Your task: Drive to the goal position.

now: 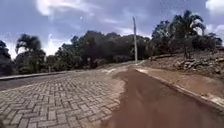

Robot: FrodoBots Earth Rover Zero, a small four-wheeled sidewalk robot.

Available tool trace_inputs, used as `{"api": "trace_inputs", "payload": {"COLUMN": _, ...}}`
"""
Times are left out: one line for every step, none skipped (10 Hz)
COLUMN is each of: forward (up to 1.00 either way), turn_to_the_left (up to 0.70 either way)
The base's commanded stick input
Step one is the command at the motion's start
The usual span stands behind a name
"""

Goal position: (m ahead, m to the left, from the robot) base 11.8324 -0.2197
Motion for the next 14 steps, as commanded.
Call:
{"api": "trace_inputs", "payload": {"forward": 0.50, "turn_to_the_left": 0.00}}
{"api": "trace_inputs", "payload": {"forward": 0.50, "turn_to_the_left": 0.00}}
{"api": "trace_inputs", "payload": {"forward": 0.50, "turn_to_the_left": 0.00}}
{"api": "trace_inputs", "payload": {"forward": 0.50, "turn_to_the_left": 0.00}}
{"api": "trace_inputs", "payload": {"forward": 0.50, "turn_to_the_left": 0.00}}
{"api": "trace_inputs", "payload": {"forward": 0.50, "turn_to_the_left": 0.00}}
{"api": "trace_inputs", "payload": {"forward": 0.50, "turn_to_the_left": 0.00}}
{"api": "trace_inputs", "payload": {"forward": 0.50, "turn_to_the_left": 0.00}}
{"api": "trace_inputs", "payload": {"forward": 0.50, "turn_to_the_left": 0.00}}
{"api": "trace_inputs", "payload": {"forward": 0.50, "turn_to_the_left": 0.00}}
{"api": "trace_inputs", "payload": {"forward": 0.50, "turn_to_the_left": 0.00}}
{"api": "trace_inputs", "payload": {"forward": 0.67, "turn_to_the_left": 0.00}}
{"api": "trace_inputs", "payload": {"forward": 0.70, "turn_to_the_left": 0.00}}
{"api": "trace_inputs", "payload": {"forward": 0.70, "turn_to_the_left": 0.00}}
